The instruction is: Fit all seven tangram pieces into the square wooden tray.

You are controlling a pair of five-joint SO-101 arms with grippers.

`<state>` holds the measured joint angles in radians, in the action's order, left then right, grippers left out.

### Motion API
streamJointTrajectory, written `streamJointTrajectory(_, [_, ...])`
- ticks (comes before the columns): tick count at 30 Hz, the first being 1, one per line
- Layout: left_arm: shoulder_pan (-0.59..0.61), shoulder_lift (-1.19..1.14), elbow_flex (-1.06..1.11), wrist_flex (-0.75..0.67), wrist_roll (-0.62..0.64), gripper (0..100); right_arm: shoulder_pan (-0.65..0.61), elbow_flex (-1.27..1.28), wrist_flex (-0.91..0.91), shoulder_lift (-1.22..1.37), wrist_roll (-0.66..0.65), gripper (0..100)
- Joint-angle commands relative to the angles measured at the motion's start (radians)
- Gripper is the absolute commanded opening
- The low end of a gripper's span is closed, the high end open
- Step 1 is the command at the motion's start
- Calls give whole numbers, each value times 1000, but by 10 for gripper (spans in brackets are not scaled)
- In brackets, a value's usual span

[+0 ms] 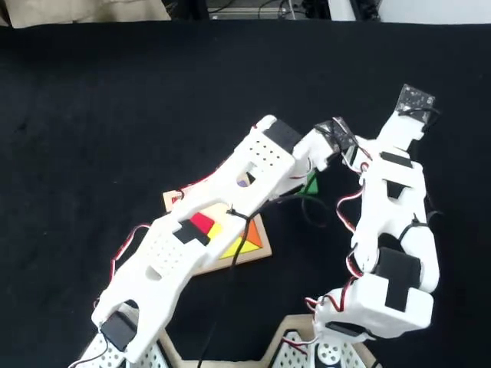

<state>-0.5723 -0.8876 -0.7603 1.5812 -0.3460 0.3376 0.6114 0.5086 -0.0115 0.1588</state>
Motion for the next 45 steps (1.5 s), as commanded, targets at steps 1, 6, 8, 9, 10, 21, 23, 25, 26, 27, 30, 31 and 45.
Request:
streamJointTrajectory(1, [143, -6, 104, 6, 35, 29, 21, -59, -18, -16, 6, 11])
streamJointTrajectory(6, [170, -3, 137, 8, 35, 29, 12, -58, -18, -16, 6, 11])
streamJointTrajectory(8, [179, -3, 142, 9, 34, 29, 12, -58, -18, -16, 6, 11])
streamJointTrajectory(9, [179, -2, 143, 18, 34, 29, 12, -58, -18, -16, 6, 11])
streamJointTrajectory(10, [179, -2, 142, 34, 29, 29, 12, -58, -18, -16, 6, 11])
streamJointTrajectory(21, [228, -3, 145, 84, -34, 29, 12, -58, -18, -16, 6, 11])
streamJointTrajectory(23, [228, -2, 145, 84, -34, 29, 12, -58, -18, -16, 6, 11])
streamJointTrajectory(25, [223, -2, 143, 94, -34, 29, 12, -58, -18, -16, 6, 11])
streamJointTrajectory(26, [223, -2, 136, 106, -35, 29, 12, -58, -18, -16, 6, 11])
streamJointTrajectory(27, [223, -2, 136, 112, -35, 29, 12, -58, -18, -16, 6, 11])
streamJointTrajectory(30, [232, -2, 136, 120, -35, 29, 12, -58, -18, -16, 6, 11])
streamJointTrajectory(31, [236, -2, 136, 120, -35, 29, 12, -58, -18, -16, 6, 11])
streamJointTrajectory(45, [275, 110, 134, 103, -34, 29, 20, -38, -14, -47, 11, 11])
